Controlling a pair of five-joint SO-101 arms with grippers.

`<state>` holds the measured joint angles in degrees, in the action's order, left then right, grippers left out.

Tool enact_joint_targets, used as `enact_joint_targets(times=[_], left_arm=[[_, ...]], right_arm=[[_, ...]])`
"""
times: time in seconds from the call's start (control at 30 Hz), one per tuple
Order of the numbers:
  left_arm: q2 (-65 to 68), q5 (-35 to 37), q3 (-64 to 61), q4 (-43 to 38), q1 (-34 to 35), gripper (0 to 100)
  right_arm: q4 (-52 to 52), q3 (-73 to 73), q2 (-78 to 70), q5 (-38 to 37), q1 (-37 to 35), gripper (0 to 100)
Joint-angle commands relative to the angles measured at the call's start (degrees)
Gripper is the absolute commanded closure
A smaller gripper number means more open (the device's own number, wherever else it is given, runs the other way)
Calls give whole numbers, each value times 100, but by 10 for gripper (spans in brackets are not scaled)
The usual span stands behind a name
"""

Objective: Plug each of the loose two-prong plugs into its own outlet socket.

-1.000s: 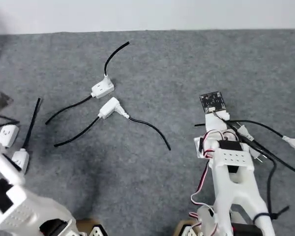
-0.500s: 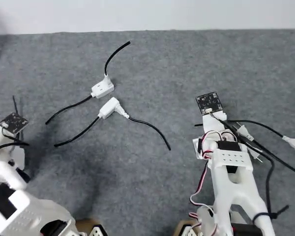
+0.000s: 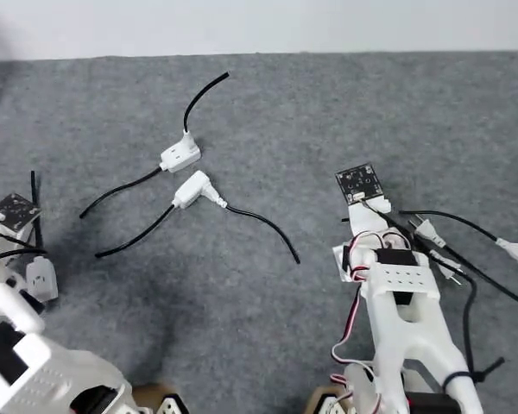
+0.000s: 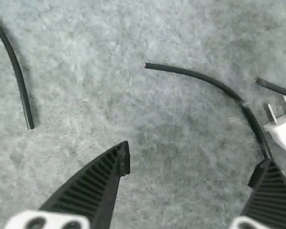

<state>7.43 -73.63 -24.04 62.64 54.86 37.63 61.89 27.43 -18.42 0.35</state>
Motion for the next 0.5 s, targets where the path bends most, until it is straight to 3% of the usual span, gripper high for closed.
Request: enact_joint_targets(times=[0.0, 0.2, 0.47], left_arm=[[-211, 185, 145, 281, -290, 713], [-870, 1116, 356, 1187, -958, 712], [-958, 2875, 224, 914, -818, 712]], right_arm=[[-119, -44, 92, -70, -22, 612], [-119, -35, 92, -70, -22, 612], [-119, -35, 92, -79, -22, 612]])
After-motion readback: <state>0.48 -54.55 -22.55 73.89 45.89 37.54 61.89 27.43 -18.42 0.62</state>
